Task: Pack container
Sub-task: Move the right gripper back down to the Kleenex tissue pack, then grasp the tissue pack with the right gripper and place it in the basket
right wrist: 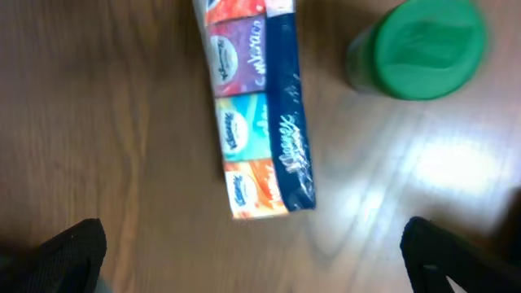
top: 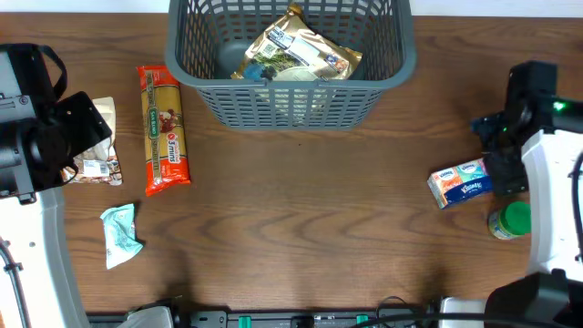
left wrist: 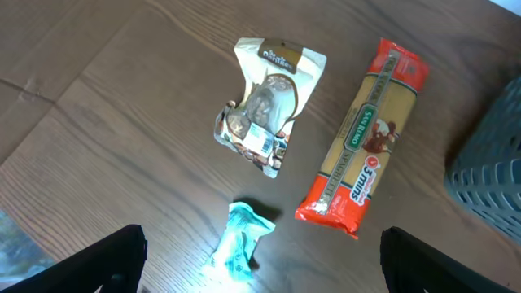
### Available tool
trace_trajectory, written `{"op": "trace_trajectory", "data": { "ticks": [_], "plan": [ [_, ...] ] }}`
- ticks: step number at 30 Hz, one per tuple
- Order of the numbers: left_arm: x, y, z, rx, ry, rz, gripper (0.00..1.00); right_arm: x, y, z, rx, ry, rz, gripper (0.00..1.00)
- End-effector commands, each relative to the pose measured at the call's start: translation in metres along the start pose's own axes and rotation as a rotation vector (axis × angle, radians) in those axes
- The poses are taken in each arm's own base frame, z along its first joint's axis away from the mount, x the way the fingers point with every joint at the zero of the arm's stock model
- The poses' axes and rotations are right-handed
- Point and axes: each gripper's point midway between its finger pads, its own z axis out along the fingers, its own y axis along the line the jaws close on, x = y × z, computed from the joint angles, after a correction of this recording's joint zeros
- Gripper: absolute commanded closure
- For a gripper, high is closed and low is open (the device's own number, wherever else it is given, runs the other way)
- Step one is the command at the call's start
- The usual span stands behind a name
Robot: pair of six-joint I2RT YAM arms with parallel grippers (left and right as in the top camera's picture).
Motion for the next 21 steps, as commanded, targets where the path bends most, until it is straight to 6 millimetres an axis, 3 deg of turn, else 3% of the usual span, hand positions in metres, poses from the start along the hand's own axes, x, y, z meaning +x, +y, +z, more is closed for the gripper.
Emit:
{"op": "trace_trajectory", "data": {
  "ticks": [1,10,21],
  "plan": [
    [-0.002,0.001,-0.002,0.0,-0.001,0.008,0.09,0.001,0.0,0.017,-0.021,0.031,-0.038,0.01],
    [-0.001,0.001,-0.002,0.0,0.001,0.008,0.09,-0.007,0.002,0.058,-0.037,0.091,-0.062,0.01],
    [-0.001,0.001,-0.002,0.0,0.002,0.009,0.09,0.004,-0.004,0.118,0.099,0.167,-0.088,0.01]
  ]
}}
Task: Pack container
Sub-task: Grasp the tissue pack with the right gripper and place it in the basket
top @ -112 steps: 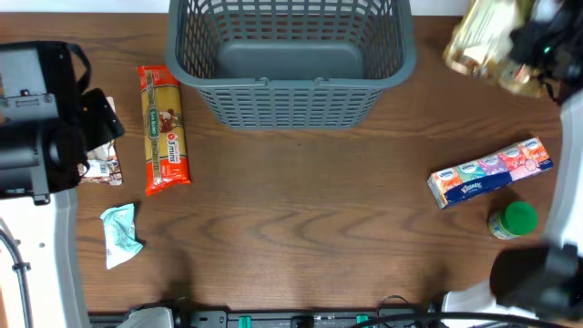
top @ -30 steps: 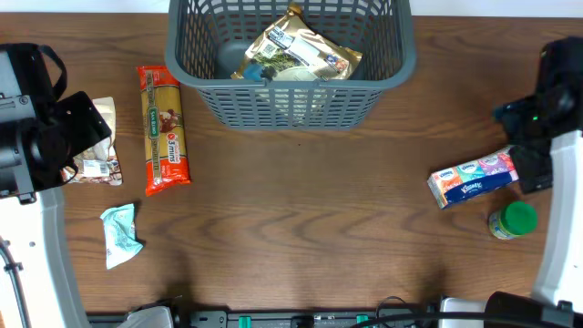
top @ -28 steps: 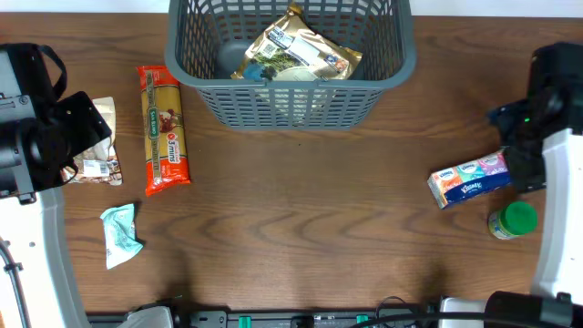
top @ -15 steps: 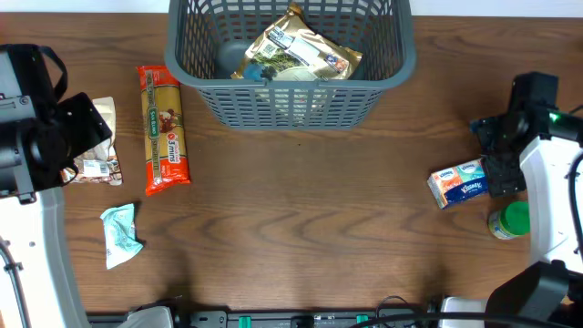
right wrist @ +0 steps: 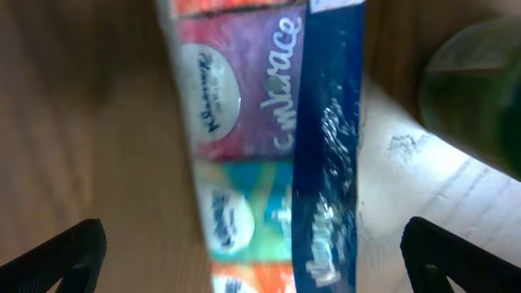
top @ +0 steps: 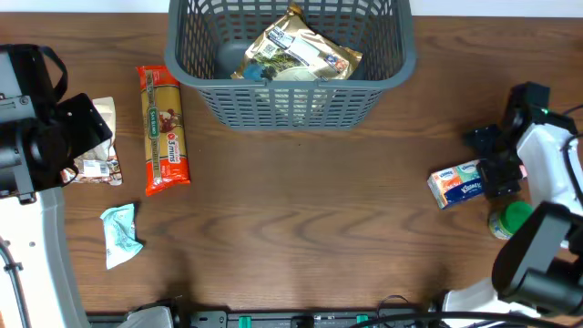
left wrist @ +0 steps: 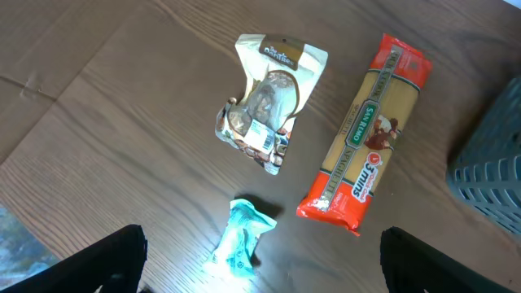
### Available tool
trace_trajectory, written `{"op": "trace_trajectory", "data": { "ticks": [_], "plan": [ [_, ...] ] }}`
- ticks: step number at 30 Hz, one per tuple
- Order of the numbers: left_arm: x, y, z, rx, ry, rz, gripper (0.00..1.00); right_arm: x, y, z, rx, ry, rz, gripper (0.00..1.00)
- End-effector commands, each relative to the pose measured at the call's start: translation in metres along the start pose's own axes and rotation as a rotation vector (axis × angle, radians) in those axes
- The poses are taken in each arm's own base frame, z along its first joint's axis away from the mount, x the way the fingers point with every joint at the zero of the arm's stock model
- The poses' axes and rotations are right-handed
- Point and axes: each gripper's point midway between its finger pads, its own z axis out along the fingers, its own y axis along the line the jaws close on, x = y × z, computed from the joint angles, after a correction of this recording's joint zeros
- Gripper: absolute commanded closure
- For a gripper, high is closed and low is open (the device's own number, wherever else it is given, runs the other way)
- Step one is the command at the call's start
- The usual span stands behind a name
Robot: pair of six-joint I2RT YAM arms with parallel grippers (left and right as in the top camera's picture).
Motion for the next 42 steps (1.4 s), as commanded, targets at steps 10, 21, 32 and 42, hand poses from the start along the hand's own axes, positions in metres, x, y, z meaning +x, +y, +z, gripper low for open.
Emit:
{"op": "trace_trajectory", "data": {
  "ticks": [10,21,32,42],
  "plan": [
    [-0.003,0.001,-0.002,0.003,-0.006,0.006,0.09,-0.004,-0.011,0.061,0.109,0.065,-0.015,0.01],
    [-0.003,0.001,-0.002,0.003,-0.006,0.006,0.09,0.001,-0.008,0.075,0.095,0.118,-0.165,0.94],
    [-0.003,0.001,-0.002,0.003,-0.006,0.007,0.09,-0.018,0.084,-0.037,-0.259,-0.046,-0.562,0.99],
    [-0.003,0.001,-0.002,0.003,-0.006,0.007,0.09,0.009,0.182,-0.26,-0.593,-0.571,-1.195,0.99]
  ]
}}
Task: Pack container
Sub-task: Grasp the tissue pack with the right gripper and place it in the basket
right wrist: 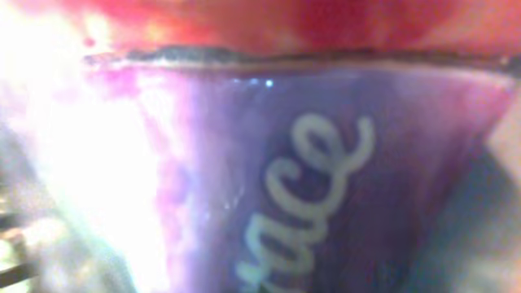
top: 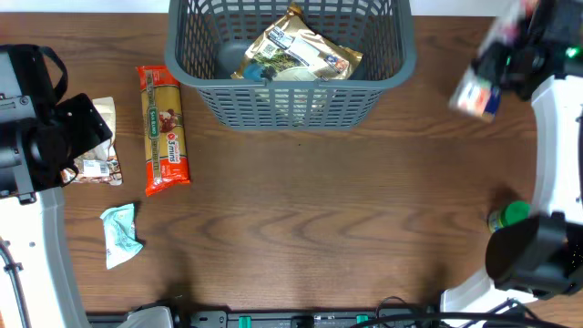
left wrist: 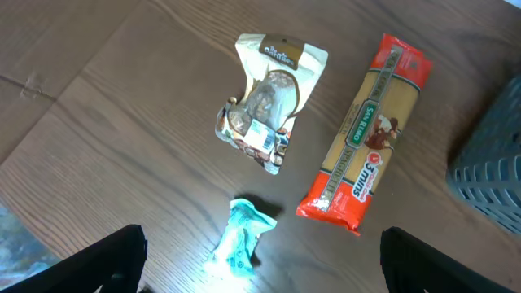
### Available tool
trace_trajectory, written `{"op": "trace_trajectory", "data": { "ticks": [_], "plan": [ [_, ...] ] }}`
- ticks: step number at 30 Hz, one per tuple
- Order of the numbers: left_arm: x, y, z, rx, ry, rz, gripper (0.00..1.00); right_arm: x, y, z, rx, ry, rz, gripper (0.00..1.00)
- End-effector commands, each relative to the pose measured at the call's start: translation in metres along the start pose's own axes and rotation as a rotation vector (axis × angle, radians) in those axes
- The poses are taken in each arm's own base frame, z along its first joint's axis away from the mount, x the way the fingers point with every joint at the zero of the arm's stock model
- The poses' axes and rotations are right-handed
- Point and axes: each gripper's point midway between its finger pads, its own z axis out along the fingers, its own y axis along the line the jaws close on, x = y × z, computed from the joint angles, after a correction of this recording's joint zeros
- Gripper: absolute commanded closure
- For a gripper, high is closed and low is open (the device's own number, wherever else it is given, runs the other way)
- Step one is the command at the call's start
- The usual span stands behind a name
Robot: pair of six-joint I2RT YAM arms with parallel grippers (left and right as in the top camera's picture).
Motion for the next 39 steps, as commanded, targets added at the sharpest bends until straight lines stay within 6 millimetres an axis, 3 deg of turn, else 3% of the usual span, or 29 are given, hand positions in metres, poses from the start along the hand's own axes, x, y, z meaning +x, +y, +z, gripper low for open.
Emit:
{"op": "trace_trajectory", "data": {
  "ticks": [1,6,10,14,19,24,30,35,36,37,38,39],
  "plan": [
    [-0.003,0.001,-0.002,0.003,-0.007,0.006,0.09,-0.039,0.066,-0.067,-0.094,-0.201,-0.484,0.99],
    [-0.003,0.001,-0.002,0.003,-0.007,0.006,0.09,-0.035,0.146,-0.112,-0.135,-0.352,-1.086,0.99],
    [-0.003,0.001,-0.002,0.003,-0.005,0.007,0.09,-0.028,0.201,-0.128,-0.164,-0.485,-1.324,0.99],
    [-0.001,0.001,-0.002,0.003,0.003,0.009,0.09,-0.01,0.253,-0.128,-0.226,-0.572,-1.496,0.99],
    [0.0,0.001,-0.002,0.003,0.005,0.01,0.09,0.031,0.304,-0.088,-0.299,-0.55,-1.693,0.99],
    [0.0,0.001,-0.002,0.003,0.005,0.01,0.09,0.069,0.331,-0.025,-0.353,-0.455,-1.782,0.99],
    [0.001,0.001,-0.002,0.002,0.009,0.011,0.09,0.098,0.339,0.04,-0.388,-0.339,-1.745,0.99],
    [0.002,0.002,-0.002,0.0,0.015,0.013,0.09,0.115,0.328,0.066,-0.399,-0.238,-1.734,0.98],
    [0.002,0.002,-0.002,0.0,0.015,0.013,0.09,0.117,0.326,0.068,-0.401,-0.224,-1.735,0.92],
    [0.002,0.002,-0.002,0.001,0.015,0.013,0.09,0.118,0.325,0.068,-0.402,-0.215,-1.722,0.79],
    [0.002,0.002,-0.002,0.001,0.015,0.013,0.09,0.117,0.325,0.069,-0.396,-0.208,-1.692,0.29],
    [0.002,0.002,-0.002,0.001,0.015,0.013,0.09,0.117,0.324,0.069,-0.394,-0.203,-1.666,0.01]
  ]
}}
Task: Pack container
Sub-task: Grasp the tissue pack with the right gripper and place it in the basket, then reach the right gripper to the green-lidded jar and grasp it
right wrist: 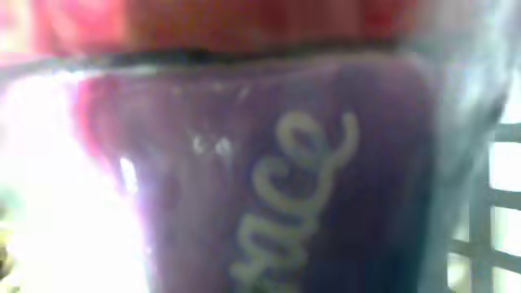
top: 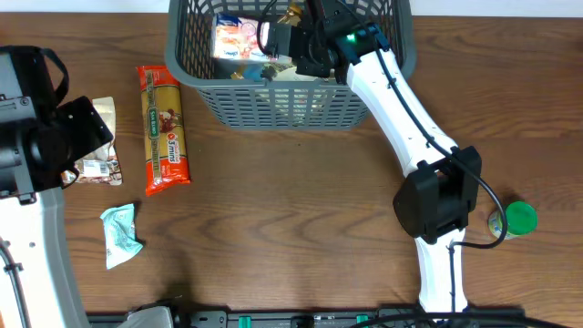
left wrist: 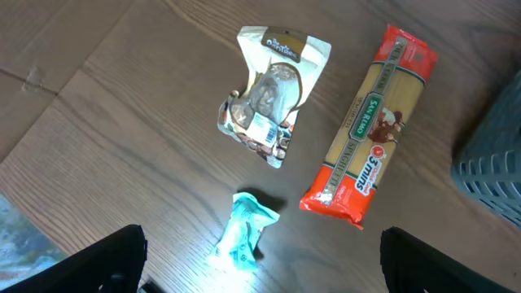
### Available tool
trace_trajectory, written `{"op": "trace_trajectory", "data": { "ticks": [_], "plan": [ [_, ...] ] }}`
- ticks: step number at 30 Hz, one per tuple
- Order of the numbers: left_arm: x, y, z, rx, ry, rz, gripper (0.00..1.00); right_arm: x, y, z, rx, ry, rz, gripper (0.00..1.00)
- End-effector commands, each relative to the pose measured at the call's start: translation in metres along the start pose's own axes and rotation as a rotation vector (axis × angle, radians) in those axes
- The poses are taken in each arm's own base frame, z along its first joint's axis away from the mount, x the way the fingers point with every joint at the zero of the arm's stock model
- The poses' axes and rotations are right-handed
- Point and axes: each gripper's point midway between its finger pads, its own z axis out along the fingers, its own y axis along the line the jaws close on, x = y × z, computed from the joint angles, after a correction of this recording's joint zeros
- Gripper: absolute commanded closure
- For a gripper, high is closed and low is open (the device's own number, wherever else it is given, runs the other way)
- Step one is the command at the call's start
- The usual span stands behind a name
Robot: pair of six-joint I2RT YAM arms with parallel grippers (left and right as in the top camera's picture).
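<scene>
The grey mesh basket (top: 291, 100) stands at the table's back edge. My right gripper (top: 290, 42) reaches into it from the right, shut on the Kleenex tissue pack (top: 235, 36), which hangs over the basket's left half. That pack's purple panel (right wrist: 269, 179) fills the right wrist view and hides the fingers. Under the arm only the tip of a gold bag (top: 293, 13) shows. My left gripper (left wrist: 262, 277) is open, high above the table's left side, with nothing between its fingers.
A red and yellow pasta pack (top: 164, 128), a clear snack pouch (top: 96, 164) and a crumpled teal packet (top: 118, 235) lie at the left. The same teal packet (left wrist: 246, 236) lies under the left gripper. A green-lidded jar (top: 515, 219) stands at the far right.
My right gripper has carried the tissue pack from above the table's back right corner to inside the basket's left half. The left arm has barely moved.
The tissue pack lay at the right beside the green-lidded jar with my right gripper open over it. The gripper then came down close around the pack. Later it held the pack aloft at the back right, and now in the basket.
</scene>
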Motion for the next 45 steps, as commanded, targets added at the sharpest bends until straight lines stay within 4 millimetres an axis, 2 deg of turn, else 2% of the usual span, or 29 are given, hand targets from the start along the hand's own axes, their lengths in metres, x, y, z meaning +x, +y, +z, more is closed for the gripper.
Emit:
{"op": "trace_trajectory", "data": {
  "ticks": [1,4,7,11,14,16,18,20,21,23,26,28,30,31,34,38,45],
  "plan": [
    [-0.002,0.0,-0.002,0.006,-0.004,0.007,0.09,-0.005,-0.012,-0.011,0.033,-0.019,0.098,0.01],
    [-0.002,0.0,-0.002,0.006,-0.004,0.007,0.09,-0.011,-0.013,-0.021,0.035,-0.036,0.153,0.01],
    [-0.002,0.0,-0.002,0.006,-0.004,0.007,0.09,-0.021,-0.025,-0.045,0.078,-0.072,0.234,0.01],
    [-0.002,0.0,-0.002,0.006,-0.004,0.007,0.09,-0.033,-0.058,-0.104,0.171,-0.154,0.406,0.01],
    [-0.002,0.0,-0.002,0.009,-0.003,0.007,0.09,-0.029,-0.085,-0.162,0.254,-0.205,0.492,0.01],
    [-0.002,0.0,-0.002,0.009,-0.003,0.007,0.09,-0.013,-0.106,-0.203,0.33,-0.226,0.601,0.01],
    [-0.002,0.0,-0.002,0.009,-0.003,0.006,0.09,0.014,-0.125,-0.237,0.428,-0.227,0.794,0.01],
    [-0.002,0.0,-0.002,0.009,-0.003,0.006,0.09,0.065,-0.14,-0.271,0.571,-0.192,1.113,0.01],
    [-0.002,0.0,-0.002,0.009,-0.003,0.006,0.09,0.096,-0.138,-0.287,0.63,-0.158,1.289,0.01],
    [-0.002,0.0,-0.002,0.009,-0.003,0.006,0.09,0.15,-0.117,-0.31,0.697,-0.082,1.611,0.01],
    [-0.002,0.0,-0.002,0.01,-0.003,0.006,0.09,0.219,-0.067,-0.336,0.76,0.094,1.997,0.01],
    [-0.002,-0.001,-0.002,0.012,-0.002,0.006,0.09,0.249,-0.037,-0.348,0.784,0.228,2.122,0.01],
    [-0.002,-0.001,-0.002,0.013,-0.002,0.006,0.09,0.27,-0.007,-0.357,0.792,0.354,2.238,0.01],
    [-0.002,-0.001,-0.002,0.013,-0.002,0.006,0.09,0.277,0.006,-0.361,0.797,0.41,2.29,0.01],
    [-0.002,-0.001,-0.002,0.013,-0.003,0.006,0.09,0.282,0.014,-0.357,0.665,0.426,2.275,0.01],
    [-0.002,-0.001,-0.002,0.013,-0.001,0.006,0.09,0.296,0.033,-0.359,0.641,0.48,2.324,0.01],
    [0.0,0.0,-0.002,0.011,0.005,0.008,0.09,0.338,0.092,-0.349,0.602,0.734,2.453,0.01]
  ]
}}
